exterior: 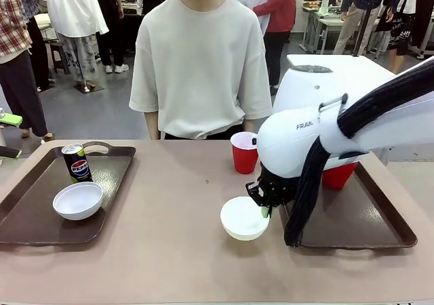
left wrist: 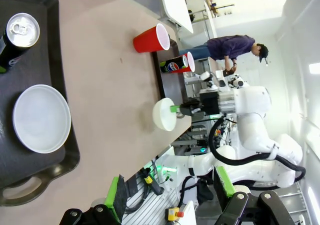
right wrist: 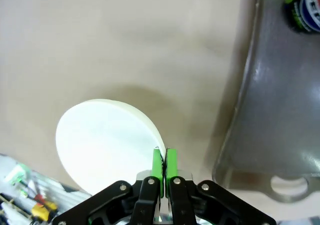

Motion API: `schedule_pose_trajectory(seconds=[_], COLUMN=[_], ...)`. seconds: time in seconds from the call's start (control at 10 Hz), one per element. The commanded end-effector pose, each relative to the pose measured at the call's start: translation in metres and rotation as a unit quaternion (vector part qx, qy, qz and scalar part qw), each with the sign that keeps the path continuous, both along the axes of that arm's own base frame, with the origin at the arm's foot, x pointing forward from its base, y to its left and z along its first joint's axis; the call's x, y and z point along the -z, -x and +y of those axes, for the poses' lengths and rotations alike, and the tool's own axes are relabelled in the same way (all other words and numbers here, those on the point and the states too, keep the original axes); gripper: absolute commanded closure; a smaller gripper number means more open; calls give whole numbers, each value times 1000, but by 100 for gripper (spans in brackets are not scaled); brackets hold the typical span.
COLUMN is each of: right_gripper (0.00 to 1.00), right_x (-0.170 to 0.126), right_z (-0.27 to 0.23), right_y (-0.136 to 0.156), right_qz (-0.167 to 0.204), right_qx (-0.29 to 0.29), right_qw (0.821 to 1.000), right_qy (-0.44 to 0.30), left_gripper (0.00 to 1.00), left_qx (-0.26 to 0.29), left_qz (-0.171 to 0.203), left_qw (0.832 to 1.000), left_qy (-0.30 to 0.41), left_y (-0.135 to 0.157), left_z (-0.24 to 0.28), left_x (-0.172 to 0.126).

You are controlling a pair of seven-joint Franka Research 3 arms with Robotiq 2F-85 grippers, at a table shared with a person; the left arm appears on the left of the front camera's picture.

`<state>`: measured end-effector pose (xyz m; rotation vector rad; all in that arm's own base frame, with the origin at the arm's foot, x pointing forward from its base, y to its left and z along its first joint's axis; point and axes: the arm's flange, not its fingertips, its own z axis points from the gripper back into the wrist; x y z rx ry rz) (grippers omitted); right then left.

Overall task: Prepare tableware on both trays.
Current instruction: Pick up a Picnic Bowl from the table and place it on a Handle tray.

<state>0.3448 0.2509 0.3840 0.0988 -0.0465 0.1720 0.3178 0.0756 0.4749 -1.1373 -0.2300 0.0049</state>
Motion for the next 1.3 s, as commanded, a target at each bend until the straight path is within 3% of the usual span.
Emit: schedule_pose_trajectory(seconds=[0.0, 0.2, 0.3, 0.4, 0.5, 0.6, 0.7, 0.8, 1.2], right_gripper=[100, 100, 100, 100, 100, 97, 97, 97, 97], right_x=[-54, -87, -90, -85, -85, -104, -101, -113, -119], right_z=[-16, -30, -35, -16, -16, -26, -52, -89, -162], right_y=[35, 59, 56, 45, 45, 58, 47, 46, 59], right_qz=[-23, -48, -66, -43, -43, -60, -32, -57, -44], right_qx=[-7, -2, 18, -1, -1, 4, 7, -5, -36], right_qw=[1000, 999, 998, 999, 999, 998, 999, 998, 998], right_qy=[-14, -15, -9, -6, -6, -8, -26, -24, -19], left_gripper=[8, 8, 8, 8, 8, 8, 8, 8, 8], left_qx=[2, 2, 2, 2, 2, 2, 2, 2, 2], left_qz=[-12, -12, -12, -12, -12, -12, -12, -12, -12], left_qw=[1000, 1000, 1000, 1000, 1000, 1000, 1000, 1000, 1000], left_qy=[10, 10, 10, 10, 10, 10, 10, 10, 10], left_y=[-1, -1, -1, -1, -1, -1, -1, -1, -1], left_z=[1, 1, 1, 1, 1, 1, 1, 1, 1], left_x=[0, 0, 0, 0, 0, 0, 0, 0, 0])
